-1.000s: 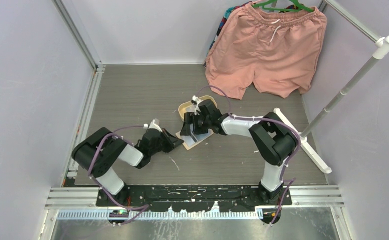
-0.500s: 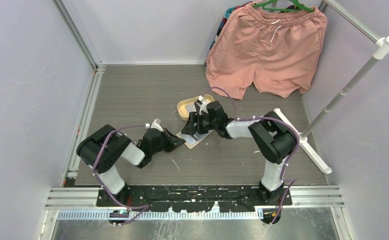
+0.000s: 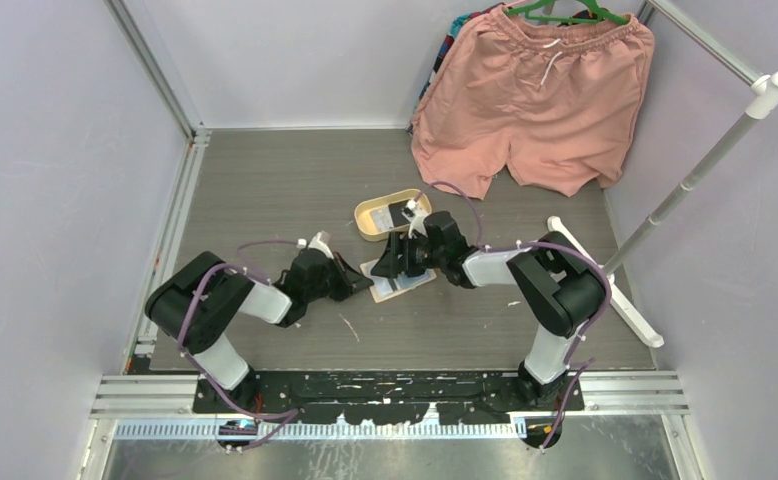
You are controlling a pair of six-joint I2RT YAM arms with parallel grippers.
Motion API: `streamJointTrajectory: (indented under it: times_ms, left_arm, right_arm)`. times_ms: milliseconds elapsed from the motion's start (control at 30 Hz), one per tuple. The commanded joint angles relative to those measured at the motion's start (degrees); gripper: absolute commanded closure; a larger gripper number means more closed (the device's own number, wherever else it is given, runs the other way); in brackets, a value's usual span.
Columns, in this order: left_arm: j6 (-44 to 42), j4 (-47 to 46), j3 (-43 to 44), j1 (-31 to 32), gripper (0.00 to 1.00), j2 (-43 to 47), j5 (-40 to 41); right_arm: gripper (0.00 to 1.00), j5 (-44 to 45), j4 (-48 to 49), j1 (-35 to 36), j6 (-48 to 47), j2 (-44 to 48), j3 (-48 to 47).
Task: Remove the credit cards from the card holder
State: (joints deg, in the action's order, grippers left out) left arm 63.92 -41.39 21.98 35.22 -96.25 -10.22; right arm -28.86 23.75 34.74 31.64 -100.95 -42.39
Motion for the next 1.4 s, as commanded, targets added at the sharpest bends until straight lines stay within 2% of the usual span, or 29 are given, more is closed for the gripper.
streamJointTrajectory:
  times_ms: [0, 167, 333, 467, 767, 933, 1100, 1367]
  left_arm:
    - [-6.6, 18.3, 0.1, 0.7, 1.00, -6.2, 4.6]
    - [-7.4, 18.0, 1.5, 0.6, 1.00, -9.2, 4.0]
    - [-8.6, 21.4, 2.0, 0.1, 1.00, -7.7, 5.3]
    - [-9.8, 23.6, 1.8, -0.9, 1.00, -6.2, 6.3]
    - [-12.3, 25.6, 1.3, -3.5, 1.00, -4.8, 6.2]
    - [-13.3, 26.3, 0.9, -4.4, 1.00, -4.5, 6.1]
    - [-13.4, 25.5, 0.3, -4.8, 1.00, -5.0, 5.8]
    - [-13.5, 25.1, 0.4, -5.0, 1.00, -5.7, 5.1]
  right_arm:
    - [0.27, -15.5, -4.9, 3.7, 7.1, -2.6, 5.0]
    - [0.27, -18.5, 7.0, 3.7, 14.9, -6.5, 5.4]
    - [0.27, -21.3, 23.8, 3.6, 25.8, -11.1, 7.1]
    - [0.29, -23.0, 31.4, 3.6, 30.7, -14.2, 8.6]
    - [0.30, -22.6, 31.6, 3.6, 30.1, -13.0, 13.3]
    - [0.34, -22.0, 31.2, 3.1, 30.5, -10.8, 14.0]
    - [0.40, -22.3, 30.2, 2.6, 30.8, -8.0, 14.3]
    - [0.41, -22.2, 27.0, 1.3, 30.8, -1.9, 15.4]
